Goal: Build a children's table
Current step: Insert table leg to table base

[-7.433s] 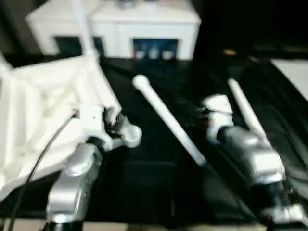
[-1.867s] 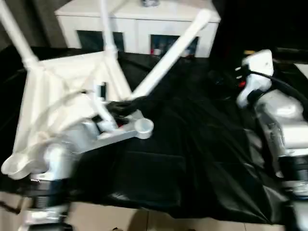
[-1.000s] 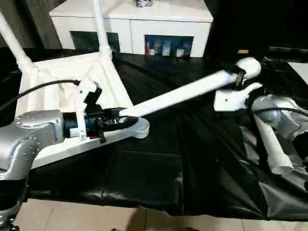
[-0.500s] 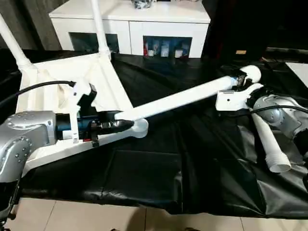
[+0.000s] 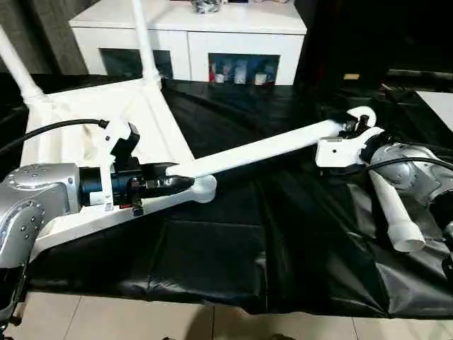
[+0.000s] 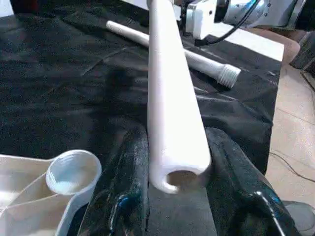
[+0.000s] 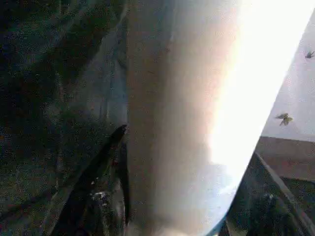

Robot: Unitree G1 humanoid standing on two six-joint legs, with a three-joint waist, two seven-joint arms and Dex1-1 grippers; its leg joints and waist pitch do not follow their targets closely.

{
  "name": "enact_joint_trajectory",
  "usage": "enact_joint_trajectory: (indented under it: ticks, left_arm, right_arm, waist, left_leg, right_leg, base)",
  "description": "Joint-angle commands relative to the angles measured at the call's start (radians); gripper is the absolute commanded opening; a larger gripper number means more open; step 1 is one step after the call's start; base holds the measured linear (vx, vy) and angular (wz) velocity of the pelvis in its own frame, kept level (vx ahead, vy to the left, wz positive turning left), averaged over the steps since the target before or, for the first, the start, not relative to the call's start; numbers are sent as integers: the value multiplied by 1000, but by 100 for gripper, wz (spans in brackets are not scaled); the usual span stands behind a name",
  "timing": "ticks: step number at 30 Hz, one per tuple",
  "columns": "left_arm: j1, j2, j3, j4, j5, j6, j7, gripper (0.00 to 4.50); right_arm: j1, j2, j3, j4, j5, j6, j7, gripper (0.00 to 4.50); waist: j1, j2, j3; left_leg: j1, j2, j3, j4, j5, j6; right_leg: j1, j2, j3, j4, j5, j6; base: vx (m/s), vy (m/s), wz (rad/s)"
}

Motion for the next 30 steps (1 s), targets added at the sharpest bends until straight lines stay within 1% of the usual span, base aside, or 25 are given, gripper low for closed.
enact_joint_trajectory:
  ticks: [1, 2, 3, 5, 6, 7, 8, 9, 11, 12, 13, 14, 15, 16, 19, 21, 22, 23, 24, 25, 26, 27, 28, 29, 30]
  left_arm:
    - [-28, -4, 62, 49, 37, -26, 73, 169]
    - [-69, -30, 107, 138, 78, -57, 170, 190]
    - [-72, -32, 113, 147, 81, -64, 177, 204]
    - [-96, -44, 164, 219, 106, -134, 231, 208]
    - [-96, -40, 193, 249, 116, -184, 241, 234]
    - [-94, -35, 219, 273, 129, -239, 250, 249]
    - [-94, -35, 219, 273, 129, -239, 250, 256]
    - [-92, -37, 261, 299, 127, -288, 265, 259]
    - [-100, -57, 358, 348, 82, -355, 289, 259]
    - [-113, -73, 409, 383, 59, -381, 326, 259]
    - [-114, -74, 413, 385, 58, -383, 329, 259]
    - [-124, -85, 445, 409, 44, -400, 356, 259]
    - [-124, -85, 445, 409, 44, -400, 356, 259]
    - [-132, -103, 468, 431, 34, -417, 386, 259]
    - [-117, -158, 455, 435, 35, -424, 416, 259]
    - [-104, -183, 419, 432, 67, -424, 430, 259]
    - [-94, -191, 381, 426, 99, -424, 431, 259]
    - [-92, -193, 374, 425, 105, -423, 431, 259]
    - [-76, -207, 318, 407, 138, -415, 421, 259]
    - [-75, -208, 314, 406, 140, -414, 420, 259]
    - [-53, -223, 224, 369, 184, -398, 395, 259]
    - [-47, -226, 196, 357, 192, -397, 387, 259]
    - [-46, -228, 187, 351, 192, -395, 385, 259]
    - [-45, -243, 157, 322, 179, -381, 372, 259]
    - [-50, -266, 134, 286, 152, -358, 362, 259]
  right_arm:
    - [-13, 1, -8, 13, 5, -6, 11, 188]
    - [-11, 5, -19, 21, 20, -5, 21, 187]
    - [-10, 5, -20, 21, 21, -5, 22, 187]
    - [-5, 11, -36, 31, 42, 0, 32, 187]
    - [-3, 13, -44, 35, 52, 1, 37, 186]
    - [-1, 14, -47, 38, 56, 2, 38, 186]
    - [-1, 14, -47, 38, 56, 2, 38, 186]
    - [2, 17, -56, 42, 69, 4, 44, 186]
    - [5, 23, -74, 50, 95, 9, 52, 185]
    - [6, 37, -101, 59, 133, 25, 71, 185]
    - [6, 38, -103, 60, 135, 26, 72, 185]
    - [6, 49, -123, 66, 162, 38, 86, 185]
    - [6, 49, -123, 66, 162, 38, 86, 185]
    - [7, 75, -166, 71, 225, 49, 137, 185]
    - [8, 164, -295, 65, 422, 120, 309, 185]
    - [9, 213, -367, 51, 534, 193, 407, 185]
    - [10, 248, -414, 27, 616, 264, 474, 185]
    - [10, 254, -423, 22, 632, 278, 487, 184]
    - [15, 299, -475, -23, 738, 386, 583, 184]
    - [15, 302, -477, -26, 744, 393, 588, 184]
    - [30, 356, -520, -109, 878, 569, 728, 184]
    - [36, 368, -525, -134, 908, 624, 773, 184]
    - [39, 372, -525, -147, 921, 648, 789, 184]
    - [61, 384, -512, -213, 976, 756, 858, 184]
    - [88, 393, -497, -291, 1035, 866, 932, 184]
  waist:
    - [-2, -8, -66]
    - [-1, -7, -68]
    - [-2, -6, -67]
    - [-2, -4, -69]
    - [-3, -5, -70]
    - [-8, -5, -73]
    - [-10, -5, -73]
    - [-11, -2, -75]
    - [-11, -2, -79]
    - [-9, -4, -80]
    - [-7, -3, -81]
    - [-4, -3, -83]
    - [-1, -1, -81]
    - [0, -7, -81]
    - [4, -2, -79]
    - [8, 2, -79]
    - [12, 3, -79]
    - [13, 4, -79]
    - [16, 8, -79]
    - [20, 9, -78]
    - [27, 15, -80]
    - [30, 13, -79]
    - [41, 14, -81]
    - [41, 14, -81]
    - [49, 10, -82]
  left_leg:
    - [-3, 2, 16, -64, -205, 29]
    - [-3, 3, 15, -65, -204, 28]
    - [0, 2, 16, -65, -210, 28]
    - [-2, 0, 15, -63, -206, 32]
    - [-7, 0, 12, -64, -197, 30]
    - [-8, 2, 12, -63, -185, 29]
    - [-9, 0, 12, -61, -179, 32]
    - [-8, -1, 12, -59, -162, 39]
    - [-10, -1, 13, -57, -134, 50]
    - [-10, 2, 13, -57, -117, 61]
    - [-10, 1, 15, -55, -112, 74]
    - [-11, 2, 15, -54, -102, 78]
    - [-9, 5, 16, -55, -99, 91]
    - [-9, 5, 18, -54, -107, 99]
    - [-4, 14, 17, -59, -163, 121]
    - [-3, 22, 15, -63, -159, 126]
    - [-1, 24, 15, -63, -156, 123]
    - [0, 26, 15, -65, -154, 130]
    - [0, 28, 15, -67, -148, 132]
    - [-1, 31, 14, -67, -143, 128]
    - [3, 30, 16, -66, -136, 121]
    - [4, 32, 16, -68, -141, 129]
    - [3, 37, 14, -68, -120, 124]
    - [3, 37, 14, -68, -120, 124]
    - [3, 37, 16, -68, -112, 117]
  right_leg:
    - [57, -14, 15, -67, -155, -240]
    - [57, -15, 16, -66, -154, -241]
    - [56, -13, 15, -67, -151, -245]
    - [57, -13, 15, -66, -138, -244]
    - [63, -17, 15, -65, -134, -238]
    - [63, -16, 15, -62, -109, -240]
    - [63, -13, 14, -63, -95, -242]
    - [65, -15, 14, -62, -64, -252]
    - [67, -15, 14, -58, -14, -270]
    - [65, -16, 14, -55, 17, -282]
    - [64, -17, 15, -52, 39, -296]
    - [65, -18, 15, -49, 53, -300]
    - [61, -18, 14, -48, 68, -311]
    - [60, -17, 14, -48, 67, -314]
    - [56, -24, 15, -50, 21, -331]
    - [55, -27, 12, -50, 14, -341]
    - [53, -29, 11, -51, 12, -343]
    - [55, -27, 11, -50, 19, -343]
    - [58, -25, 10, -50, 30, -342]
    - [58, -30, 11, -48, 29, -343]
    - [53, -28, 9, -48, 32, -346]
    - [57, -26, 9, -50, 40, -345]
    - [54, -32, 8, -45, 54, -351]
    - [54, -32, 8, -45, 54, -351]
    - [54, -33, 9, -46, 64, -356]
  base:
    - [0, 0, 0]
    - [0, 0, 0]
    - [0, 0, 0]
    - [0, 0, 0]
    - [0, 0, 0]
    - [0, 0, 0]
    - [0, 0, 0]
    - [0, 0, 0]
    - [0, 0, 0]
    - [0, 0, 0]
    - [0, 0, 0]
    - [0, 0, 0]
    - [0, 0, 0]
    - [0, 0, 0]
    - [0, 0, 0]
    - [0, 0, 0]
    - [0, 0, 0]
    - [0, 0, 0]
    - [0, 0, 0]
    - [0, 0, 0]
    - [0, 0, 0]
    - [0, 0, 0]
    - [0, 0, 0]
    - [0, 0, 0]
    - [0, 0, 0]
